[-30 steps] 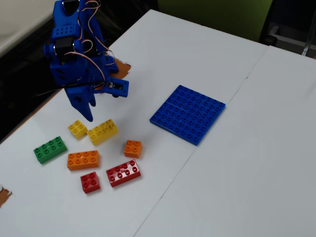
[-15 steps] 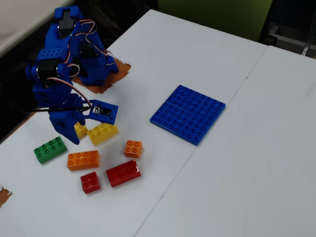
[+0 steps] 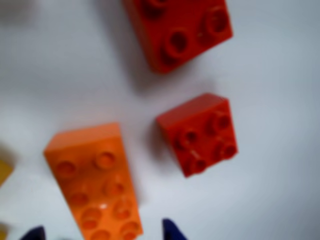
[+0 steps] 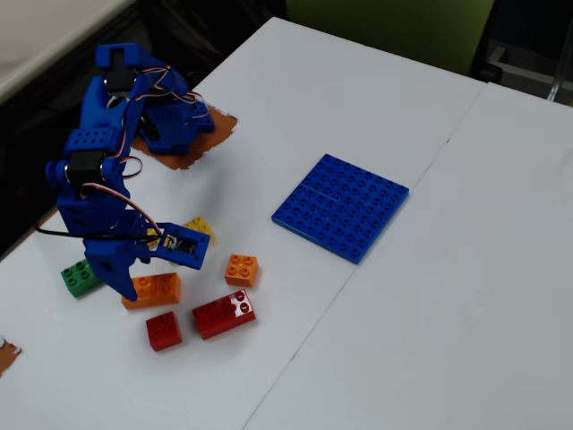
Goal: Pick up the 2x4 orange block and go up the 8x8 blue block.
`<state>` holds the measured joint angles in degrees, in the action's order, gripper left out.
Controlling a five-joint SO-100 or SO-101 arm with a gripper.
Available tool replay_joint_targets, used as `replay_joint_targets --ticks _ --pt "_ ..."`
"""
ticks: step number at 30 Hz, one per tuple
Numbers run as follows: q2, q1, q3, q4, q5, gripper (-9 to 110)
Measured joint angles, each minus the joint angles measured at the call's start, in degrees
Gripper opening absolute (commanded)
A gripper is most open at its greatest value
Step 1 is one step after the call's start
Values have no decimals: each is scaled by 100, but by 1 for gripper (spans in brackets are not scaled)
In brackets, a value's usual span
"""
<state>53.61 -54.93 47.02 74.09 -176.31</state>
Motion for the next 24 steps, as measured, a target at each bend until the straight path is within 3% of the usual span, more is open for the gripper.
replay_joint_targets --ticks 15,24 --pt "-448 123 0 18 0 28" --pt "-554 202 0 18 -18 10"
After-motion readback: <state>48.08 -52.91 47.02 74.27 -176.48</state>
